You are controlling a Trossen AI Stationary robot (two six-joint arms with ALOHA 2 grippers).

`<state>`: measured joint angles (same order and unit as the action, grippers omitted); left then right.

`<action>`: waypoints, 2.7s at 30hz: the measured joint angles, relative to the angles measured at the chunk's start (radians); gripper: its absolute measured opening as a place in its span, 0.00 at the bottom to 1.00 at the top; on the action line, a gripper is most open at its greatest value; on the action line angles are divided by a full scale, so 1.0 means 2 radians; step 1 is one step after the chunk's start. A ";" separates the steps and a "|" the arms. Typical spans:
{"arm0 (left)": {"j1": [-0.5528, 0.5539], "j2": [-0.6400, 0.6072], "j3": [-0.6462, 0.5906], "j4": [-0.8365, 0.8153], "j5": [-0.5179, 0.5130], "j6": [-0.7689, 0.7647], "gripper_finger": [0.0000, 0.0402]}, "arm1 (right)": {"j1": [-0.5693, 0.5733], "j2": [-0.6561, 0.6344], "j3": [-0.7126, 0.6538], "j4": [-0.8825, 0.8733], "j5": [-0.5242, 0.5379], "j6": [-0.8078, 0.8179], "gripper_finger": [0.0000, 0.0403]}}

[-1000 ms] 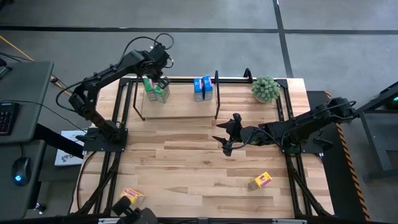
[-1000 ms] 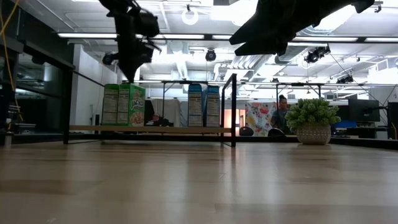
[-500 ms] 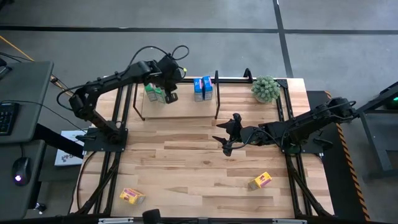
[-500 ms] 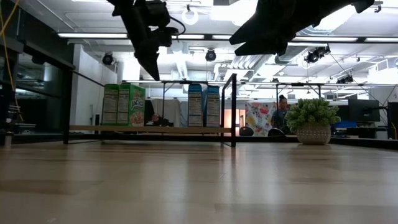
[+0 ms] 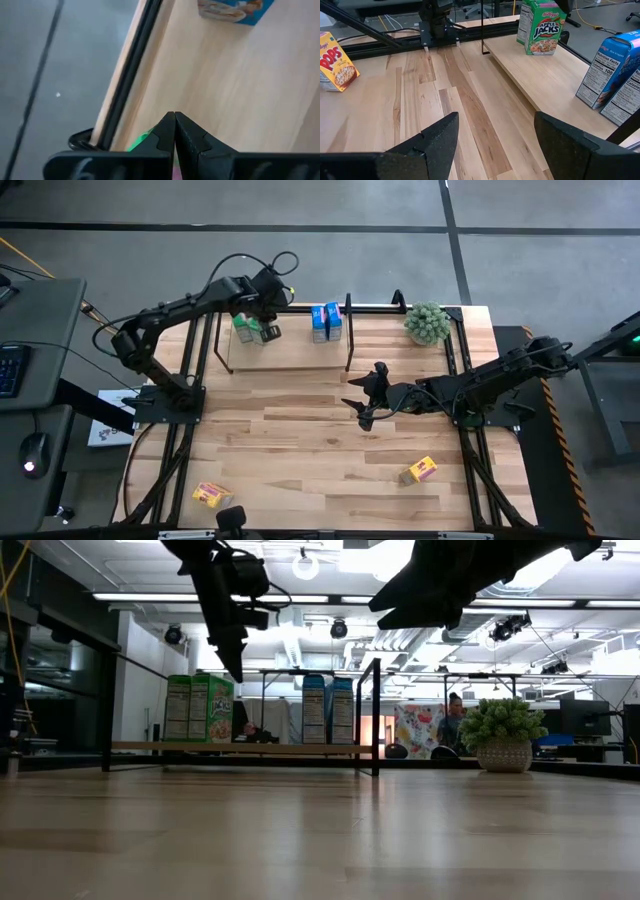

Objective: Stack cereal on shelf
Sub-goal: Adjust the green cereal boxes on the shelf, then put the left yellow cereal box on the shelf

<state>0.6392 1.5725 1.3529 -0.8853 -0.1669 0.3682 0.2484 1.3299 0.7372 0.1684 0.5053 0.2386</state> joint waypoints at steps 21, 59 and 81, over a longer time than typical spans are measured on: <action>0.011 0.000 0.000 -0.009 -0.060 0.014 0.00 | 0.000 0.000 0.000 -0.001 0.000 0.000 0.63; -0.424 -0.335 -0.439 0.648 -0.060 -0.158 0.00 | 0.000 0.000 0.000 0.013 -0.003 -0.017 0.63; -0.439 -0.371 -0.457 0.611 -0.066 -0.237 0.63 | -0.024 0.000 0.000 0.012 -0.023 -0.018 0.63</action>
<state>-0.2381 0.8310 0.4389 0.3362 -0.2996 -0.1067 0.2005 1.3300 0.7376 0.1928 0.4597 0.2017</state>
